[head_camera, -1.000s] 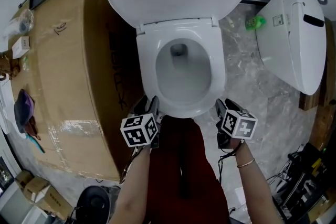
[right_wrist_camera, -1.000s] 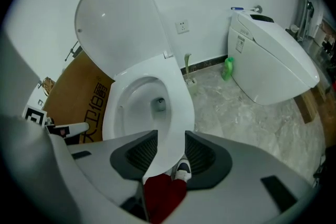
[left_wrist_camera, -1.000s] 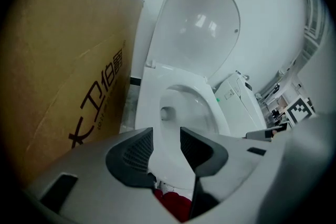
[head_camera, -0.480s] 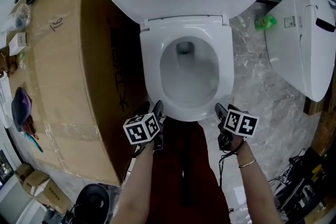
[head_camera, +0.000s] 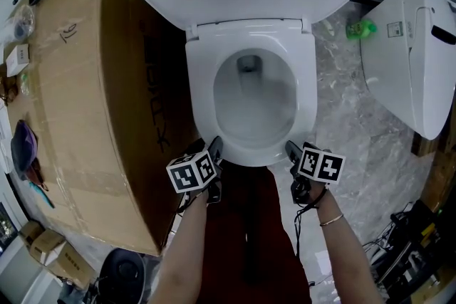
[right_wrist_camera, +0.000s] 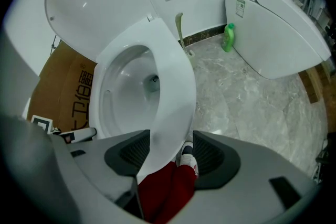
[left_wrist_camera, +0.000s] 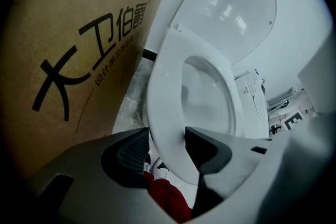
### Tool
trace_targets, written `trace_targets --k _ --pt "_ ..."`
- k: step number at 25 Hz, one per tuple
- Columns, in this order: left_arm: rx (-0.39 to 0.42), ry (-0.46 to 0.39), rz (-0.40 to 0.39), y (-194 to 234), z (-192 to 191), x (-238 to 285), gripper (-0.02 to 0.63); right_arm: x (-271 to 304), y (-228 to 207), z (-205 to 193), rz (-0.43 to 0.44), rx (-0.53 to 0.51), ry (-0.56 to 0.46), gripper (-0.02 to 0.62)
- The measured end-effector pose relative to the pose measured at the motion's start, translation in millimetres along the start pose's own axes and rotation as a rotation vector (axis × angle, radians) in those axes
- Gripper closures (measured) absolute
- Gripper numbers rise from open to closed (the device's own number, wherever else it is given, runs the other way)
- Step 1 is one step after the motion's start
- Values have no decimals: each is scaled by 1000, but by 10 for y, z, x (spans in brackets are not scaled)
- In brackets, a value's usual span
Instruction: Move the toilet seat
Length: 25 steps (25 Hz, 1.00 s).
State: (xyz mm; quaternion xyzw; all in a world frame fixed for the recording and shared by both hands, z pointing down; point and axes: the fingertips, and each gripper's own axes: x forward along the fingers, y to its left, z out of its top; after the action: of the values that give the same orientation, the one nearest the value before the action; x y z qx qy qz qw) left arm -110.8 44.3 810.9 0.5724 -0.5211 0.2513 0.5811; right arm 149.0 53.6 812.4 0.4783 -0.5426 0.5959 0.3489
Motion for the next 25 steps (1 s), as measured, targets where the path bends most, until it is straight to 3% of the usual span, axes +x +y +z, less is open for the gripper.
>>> trace_targets --k 12,25 --pt "64 7 -20 -76 5 -126 397 -67 53 -5 38 -8 4 348" --pt "60 -46 -55 -411 215 -822 397 -915 358 122 105 43 -99 348"
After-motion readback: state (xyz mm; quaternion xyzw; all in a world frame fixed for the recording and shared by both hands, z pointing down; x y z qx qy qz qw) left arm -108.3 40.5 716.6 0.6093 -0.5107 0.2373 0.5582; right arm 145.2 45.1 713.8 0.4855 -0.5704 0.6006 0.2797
